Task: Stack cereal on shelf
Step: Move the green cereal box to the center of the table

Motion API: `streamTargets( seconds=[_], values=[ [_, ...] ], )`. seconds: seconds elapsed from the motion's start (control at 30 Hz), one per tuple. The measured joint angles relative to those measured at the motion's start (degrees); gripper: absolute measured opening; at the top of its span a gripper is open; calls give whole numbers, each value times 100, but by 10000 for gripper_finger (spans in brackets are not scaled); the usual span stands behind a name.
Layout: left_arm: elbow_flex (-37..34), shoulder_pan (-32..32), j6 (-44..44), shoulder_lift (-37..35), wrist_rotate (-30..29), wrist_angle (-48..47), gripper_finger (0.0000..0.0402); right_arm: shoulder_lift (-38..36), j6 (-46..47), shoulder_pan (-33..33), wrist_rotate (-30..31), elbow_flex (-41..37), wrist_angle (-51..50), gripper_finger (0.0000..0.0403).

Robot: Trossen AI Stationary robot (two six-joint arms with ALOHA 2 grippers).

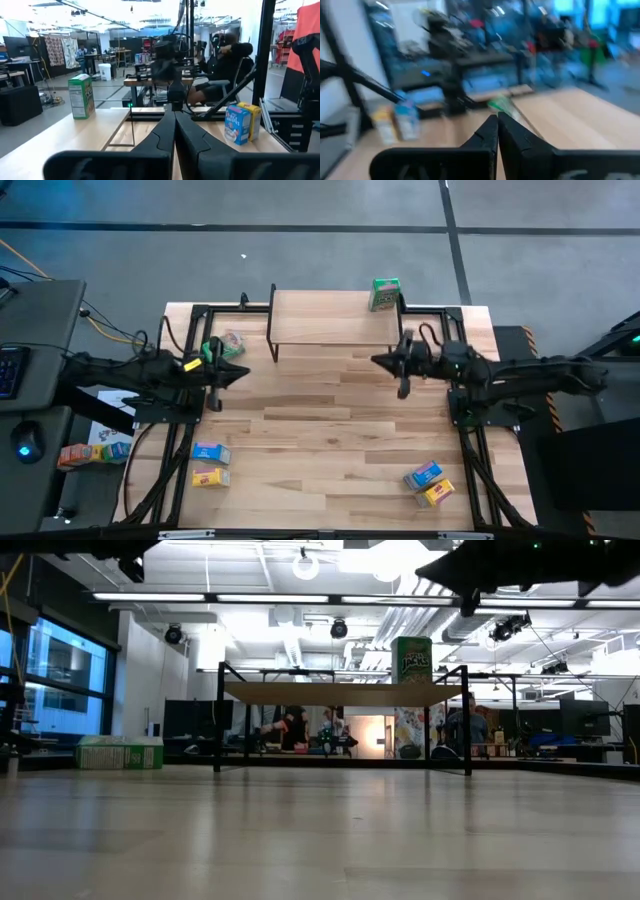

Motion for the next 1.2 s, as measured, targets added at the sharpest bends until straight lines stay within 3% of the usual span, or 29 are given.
streamTargets(
  seconds=[0.23,0.47,0.6,0.73,0.87,1.0,1.1,1.2],
  values=[
    [-1,0,125,55,-181,-205,0,918,-772,589,454,-185,1801,0],
    [-1,0,347,206,-340,-224,0,1330,-984,625,516,54,1853,0],
    [-1,0,305,348,-904,-184,6,1349,-1016,620,515,66,1857,0],
    [-1,0,165,669,-1392,-170,41,1347,-977,620,514,66,1872,0],
    [-1,0,52,990,-2320,-152,100,1347,-975,620,514,66,1827,0],
    [-2,3,-536,1142,-4278,-376,143,1347,-975,620,512,68,1770,0],
    [146,180,-1193,1147,-4731,-1338,123,1347,-954,620,512,68,1744,0],
    [478,629,-2252,1202,-4676,-2717,47,1347,-856,618,510,68,1744,0]
  ],
)
